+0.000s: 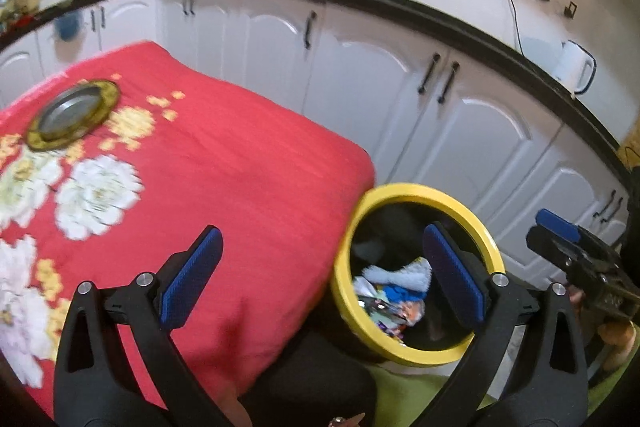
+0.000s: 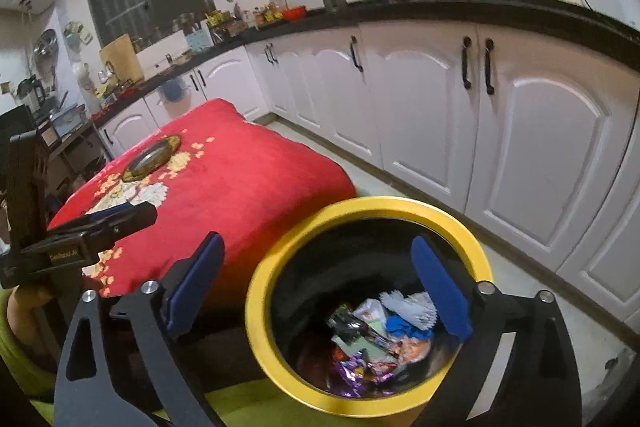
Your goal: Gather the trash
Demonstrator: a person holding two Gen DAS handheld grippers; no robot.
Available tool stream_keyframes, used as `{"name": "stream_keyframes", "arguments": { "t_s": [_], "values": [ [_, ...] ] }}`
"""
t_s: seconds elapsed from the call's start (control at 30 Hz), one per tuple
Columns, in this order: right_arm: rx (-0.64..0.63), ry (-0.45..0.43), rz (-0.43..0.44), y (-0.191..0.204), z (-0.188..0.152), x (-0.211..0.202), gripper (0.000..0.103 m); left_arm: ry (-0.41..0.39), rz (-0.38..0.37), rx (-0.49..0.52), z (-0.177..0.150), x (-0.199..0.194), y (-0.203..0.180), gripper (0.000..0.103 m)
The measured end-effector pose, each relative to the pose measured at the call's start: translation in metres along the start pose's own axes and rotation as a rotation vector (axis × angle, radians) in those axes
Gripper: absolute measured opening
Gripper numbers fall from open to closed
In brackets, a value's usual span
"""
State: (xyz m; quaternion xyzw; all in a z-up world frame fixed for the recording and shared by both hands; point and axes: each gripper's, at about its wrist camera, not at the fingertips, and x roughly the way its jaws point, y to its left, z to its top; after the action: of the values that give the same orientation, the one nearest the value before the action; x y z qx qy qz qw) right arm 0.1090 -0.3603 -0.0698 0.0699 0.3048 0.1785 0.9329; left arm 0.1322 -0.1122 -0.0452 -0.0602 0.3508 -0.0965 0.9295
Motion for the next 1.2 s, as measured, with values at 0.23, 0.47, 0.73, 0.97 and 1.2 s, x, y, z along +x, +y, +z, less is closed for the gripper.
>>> {"name": "stream_keyframes", "arguments": {
  "t_s": [0.23,0.47,0.73,0.97,1.2],
  "values": [
    [-0.036,-0.075,0.038,0.044,0.000,-0.006,0.097,-0.096,0.049,-0.004,-0.004,-0.041,0.021,0.092],
    [-0.110,-0.196,0.061,0.087,-0.007,-0.024,0.097,-0.177,0.105,-0.002,-0.016,-0.079,0.041,0.092],
    [-0.135,-0.338,-0.020,0.122,-0.034,-0.038,0.097,-0.273,0.148,0.021,-0.038,-0.121,0.049,0.092],
    [-0.200,-0.385,-0.086,0.138,-0.049,-0.035,0.097,-0.314,0.140,0.025,-0.064,-0.134,0.049,0.092],
    [-0.176,-0.387,-0.100,0.138,-0.053,-0.032,0.097,-0.314,0.132,0.001,-0.065,-0.130,0.057,0.092]
  ]
}}
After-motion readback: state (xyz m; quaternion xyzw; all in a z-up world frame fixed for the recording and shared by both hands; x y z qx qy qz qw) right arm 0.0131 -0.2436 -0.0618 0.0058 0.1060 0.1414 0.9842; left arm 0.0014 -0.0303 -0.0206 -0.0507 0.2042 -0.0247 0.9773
